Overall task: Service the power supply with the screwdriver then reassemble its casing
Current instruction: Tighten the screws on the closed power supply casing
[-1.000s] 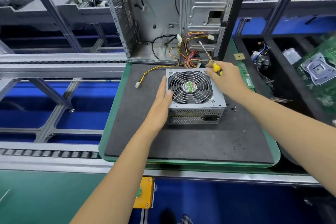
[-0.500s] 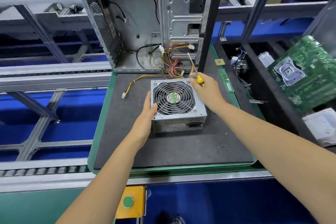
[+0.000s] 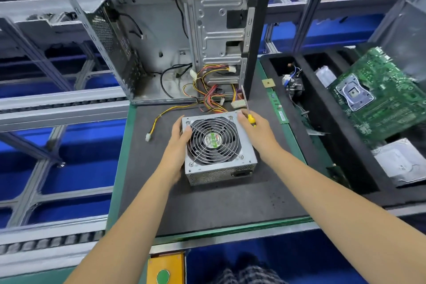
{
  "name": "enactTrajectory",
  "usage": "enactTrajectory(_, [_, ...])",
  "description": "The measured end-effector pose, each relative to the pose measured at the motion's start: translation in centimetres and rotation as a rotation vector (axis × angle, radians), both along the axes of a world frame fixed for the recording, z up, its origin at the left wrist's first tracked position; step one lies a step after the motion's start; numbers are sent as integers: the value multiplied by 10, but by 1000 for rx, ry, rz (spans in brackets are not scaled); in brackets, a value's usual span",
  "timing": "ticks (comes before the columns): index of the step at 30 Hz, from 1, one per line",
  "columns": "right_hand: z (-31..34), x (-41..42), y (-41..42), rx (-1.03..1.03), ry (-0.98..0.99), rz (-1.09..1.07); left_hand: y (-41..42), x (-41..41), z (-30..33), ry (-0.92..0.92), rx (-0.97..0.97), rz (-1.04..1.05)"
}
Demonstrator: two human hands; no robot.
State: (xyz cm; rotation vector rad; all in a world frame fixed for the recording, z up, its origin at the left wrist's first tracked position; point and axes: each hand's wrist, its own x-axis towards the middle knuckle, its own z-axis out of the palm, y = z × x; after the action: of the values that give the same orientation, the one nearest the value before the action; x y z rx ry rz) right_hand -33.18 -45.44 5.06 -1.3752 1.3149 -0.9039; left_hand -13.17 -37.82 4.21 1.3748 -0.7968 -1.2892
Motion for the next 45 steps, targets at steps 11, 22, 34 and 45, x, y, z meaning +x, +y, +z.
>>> enactTrajectory(11, [-6, -6, 0, 57, -72, 69, 3, -11, -6, 134, -6, 109])
enactTrajectory(22, [-6, -7, -4, 165, -149, 96, -11, -11, -13, 229, -19, 237])
enactTrajectory(34, [2, -9, -18, 244, -277, 82, -15, -10, 7, 24, -117, 267])
enactTrajectory(45, [8, -8, -13, 247, -302, 124, -17, -10, 1, 90, -146, 292])
